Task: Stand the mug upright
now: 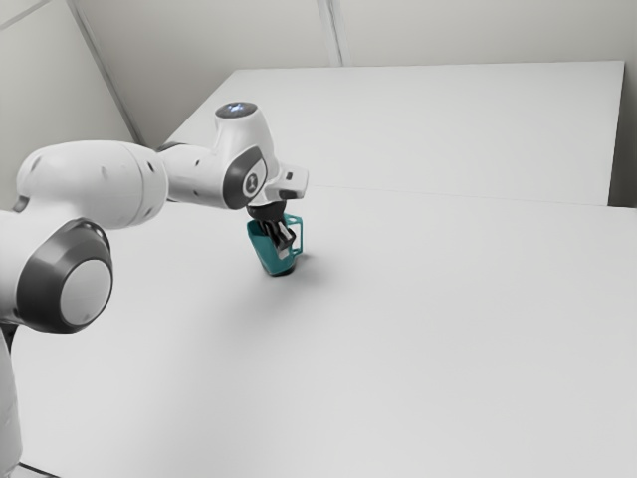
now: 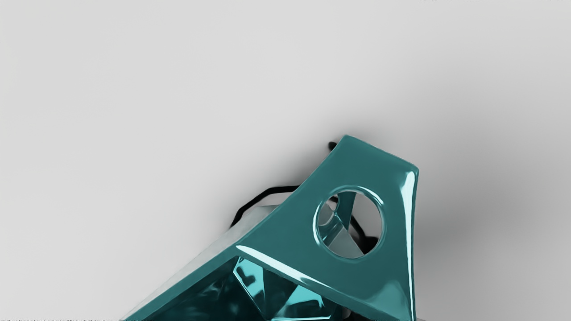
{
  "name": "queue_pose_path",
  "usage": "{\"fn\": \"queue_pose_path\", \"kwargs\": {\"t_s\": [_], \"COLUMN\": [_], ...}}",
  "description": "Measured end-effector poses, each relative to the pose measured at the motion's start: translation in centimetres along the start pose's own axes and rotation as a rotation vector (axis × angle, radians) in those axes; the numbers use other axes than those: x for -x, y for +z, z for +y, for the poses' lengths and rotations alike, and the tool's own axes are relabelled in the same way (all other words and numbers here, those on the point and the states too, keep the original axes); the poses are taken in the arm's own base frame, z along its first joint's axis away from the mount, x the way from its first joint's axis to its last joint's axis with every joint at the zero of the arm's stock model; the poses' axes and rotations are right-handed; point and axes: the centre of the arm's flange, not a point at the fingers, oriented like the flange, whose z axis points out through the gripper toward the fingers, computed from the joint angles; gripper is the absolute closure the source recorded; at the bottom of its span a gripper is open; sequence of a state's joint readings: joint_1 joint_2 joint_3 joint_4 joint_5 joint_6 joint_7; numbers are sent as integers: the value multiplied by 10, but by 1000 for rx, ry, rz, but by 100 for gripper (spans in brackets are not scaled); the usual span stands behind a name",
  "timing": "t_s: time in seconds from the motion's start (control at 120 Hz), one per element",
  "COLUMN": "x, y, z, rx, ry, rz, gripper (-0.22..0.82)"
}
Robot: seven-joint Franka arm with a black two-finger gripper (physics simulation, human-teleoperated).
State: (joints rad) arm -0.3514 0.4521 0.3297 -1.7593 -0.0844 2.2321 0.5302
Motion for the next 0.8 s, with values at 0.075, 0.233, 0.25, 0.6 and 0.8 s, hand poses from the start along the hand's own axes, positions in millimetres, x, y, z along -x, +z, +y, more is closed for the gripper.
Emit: {"fn": "queue_pose_path", "kwargs": {"t_s": [0.075,0.233,0.25,0.6,0.8], "x": [-1,-3,-3,-1,19], "y": [-1,-5,-5,-53,-142], "z": [0,0,-1,-6,-11], "rx": [-2,-5,-6,-15,-34], "ry": [-12,-29,-31,-58,-66], "rz": [2,7,8,71,148], "gripper": [59,29,26,5,2]}}
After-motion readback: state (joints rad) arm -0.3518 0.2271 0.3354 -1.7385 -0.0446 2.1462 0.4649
